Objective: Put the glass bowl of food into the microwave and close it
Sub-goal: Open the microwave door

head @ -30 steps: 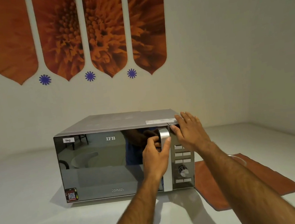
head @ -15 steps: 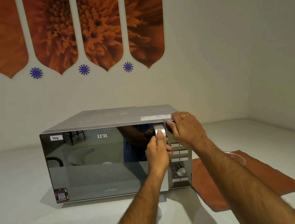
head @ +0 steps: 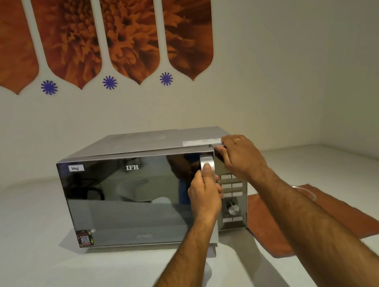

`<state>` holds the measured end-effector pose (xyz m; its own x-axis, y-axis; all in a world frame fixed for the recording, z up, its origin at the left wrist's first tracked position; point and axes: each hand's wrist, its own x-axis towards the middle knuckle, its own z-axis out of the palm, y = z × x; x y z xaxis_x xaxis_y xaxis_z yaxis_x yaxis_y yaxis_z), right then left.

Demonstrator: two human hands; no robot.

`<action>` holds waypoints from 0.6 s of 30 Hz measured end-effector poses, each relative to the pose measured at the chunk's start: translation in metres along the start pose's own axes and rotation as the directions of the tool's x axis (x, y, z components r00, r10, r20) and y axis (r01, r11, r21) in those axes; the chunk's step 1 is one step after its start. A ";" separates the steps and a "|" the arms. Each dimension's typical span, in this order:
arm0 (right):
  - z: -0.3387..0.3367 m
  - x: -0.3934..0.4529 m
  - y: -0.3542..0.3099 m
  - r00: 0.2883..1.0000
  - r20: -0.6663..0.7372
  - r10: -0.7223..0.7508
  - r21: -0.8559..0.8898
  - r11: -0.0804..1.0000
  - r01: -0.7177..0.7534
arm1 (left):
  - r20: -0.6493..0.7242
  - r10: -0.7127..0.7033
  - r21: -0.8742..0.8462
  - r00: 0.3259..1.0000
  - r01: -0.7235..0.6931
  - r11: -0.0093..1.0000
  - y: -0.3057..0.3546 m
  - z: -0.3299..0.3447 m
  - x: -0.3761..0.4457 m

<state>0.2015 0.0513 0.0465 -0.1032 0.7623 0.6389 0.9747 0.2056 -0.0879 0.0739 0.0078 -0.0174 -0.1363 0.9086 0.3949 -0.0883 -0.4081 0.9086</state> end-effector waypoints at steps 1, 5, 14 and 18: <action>-0.001 0.000 0.000 1.000 0.004 0.008 0.002 1.000 -0.008 | 0.010 0.006 0.000 1.000 -0.006 1.000 0.003 -0.004 -0.007; -0.003 -0.003 -0.005 0.999 0.021 0.026 -0.009 1.000 -0.026 | 0.065 0.020 0.006 0.998 -0.020 1.000 0.019 -0.024 -0.032; -0.016 -0.002 -0.012 0.991 0.118 0.060 -0.039 0.998 -0.056 | -0.099 0.625 0.512 0.774 -0.499 0.699 0.086 -0.082 -0.028; -0.019 -0.002 -0.013 0.987 0.144 0.074 -0.048 0.997 -0.068 | 0.194 0.430 0.605 0.882 -0.452 0.655 0.113 -0.097 -0.032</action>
<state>0.1924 0.0355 0.0613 -0.0579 0.8561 0.5135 0.9879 0.1233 -0.0942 -0.0277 -0.0765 0.0597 0.0330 0.6430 0.7652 0.6009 -0.6246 0.4989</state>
